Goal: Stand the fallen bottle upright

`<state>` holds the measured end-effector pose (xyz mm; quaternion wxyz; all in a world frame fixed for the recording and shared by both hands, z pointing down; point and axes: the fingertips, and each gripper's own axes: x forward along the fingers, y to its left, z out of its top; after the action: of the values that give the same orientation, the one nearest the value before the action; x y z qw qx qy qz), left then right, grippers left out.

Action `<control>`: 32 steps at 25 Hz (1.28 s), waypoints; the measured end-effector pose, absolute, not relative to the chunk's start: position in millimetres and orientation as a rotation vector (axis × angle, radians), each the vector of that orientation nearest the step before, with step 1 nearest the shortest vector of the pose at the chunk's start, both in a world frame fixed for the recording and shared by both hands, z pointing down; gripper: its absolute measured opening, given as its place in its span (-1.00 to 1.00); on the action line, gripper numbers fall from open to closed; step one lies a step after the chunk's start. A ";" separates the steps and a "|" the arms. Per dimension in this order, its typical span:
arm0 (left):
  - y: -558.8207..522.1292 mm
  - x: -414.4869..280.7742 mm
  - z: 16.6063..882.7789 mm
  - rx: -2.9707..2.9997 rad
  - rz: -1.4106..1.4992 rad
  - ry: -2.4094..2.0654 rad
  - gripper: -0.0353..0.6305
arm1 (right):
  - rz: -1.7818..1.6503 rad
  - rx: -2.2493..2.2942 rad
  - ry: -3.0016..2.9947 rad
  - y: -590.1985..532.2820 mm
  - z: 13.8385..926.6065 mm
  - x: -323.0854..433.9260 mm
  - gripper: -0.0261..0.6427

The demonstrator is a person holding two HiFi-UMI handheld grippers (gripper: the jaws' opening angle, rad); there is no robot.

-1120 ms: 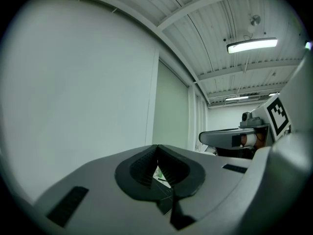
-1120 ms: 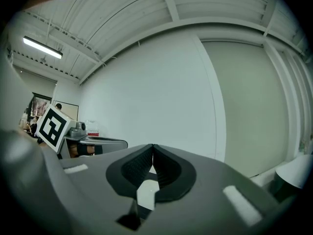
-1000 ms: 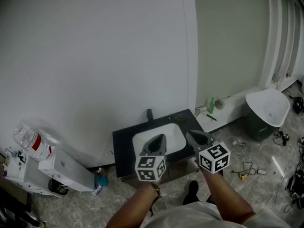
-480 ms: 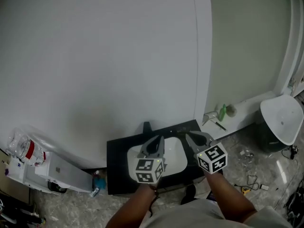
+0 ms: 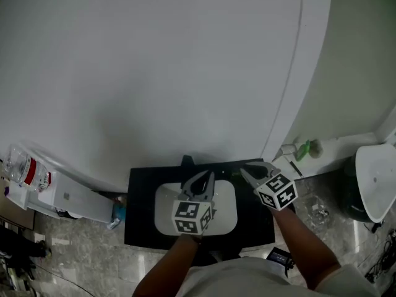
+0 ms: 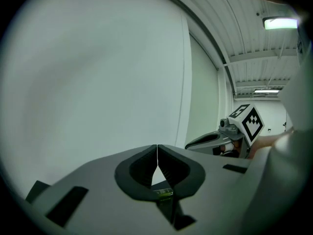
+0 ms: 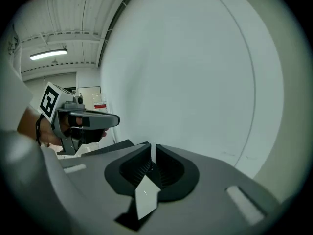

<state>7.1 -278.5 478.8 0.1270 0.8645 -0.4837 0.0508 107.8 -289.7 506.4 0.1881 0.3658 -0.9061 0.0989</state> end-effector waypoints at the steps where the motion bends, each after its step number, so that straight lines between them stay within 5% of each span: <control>1: -285.4 3.0 484.4 2.496 0.152 -1.420 -0.87 | 0.289 0.986 -2.541 -298.1 514.3 104.2 -0.83; 32: -381.4 -78.3 583.8 2.305 0.273 -1.384 -0.87 | 0.311 0.139 -1.782 -409.8 845.8 32.5 -0.60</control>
<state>-78.3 -381.4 583.8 0.2180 0.8325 -0.4998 0.0986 32.5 -409.8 845.8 0.6158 0.0605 -0.7738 0.1352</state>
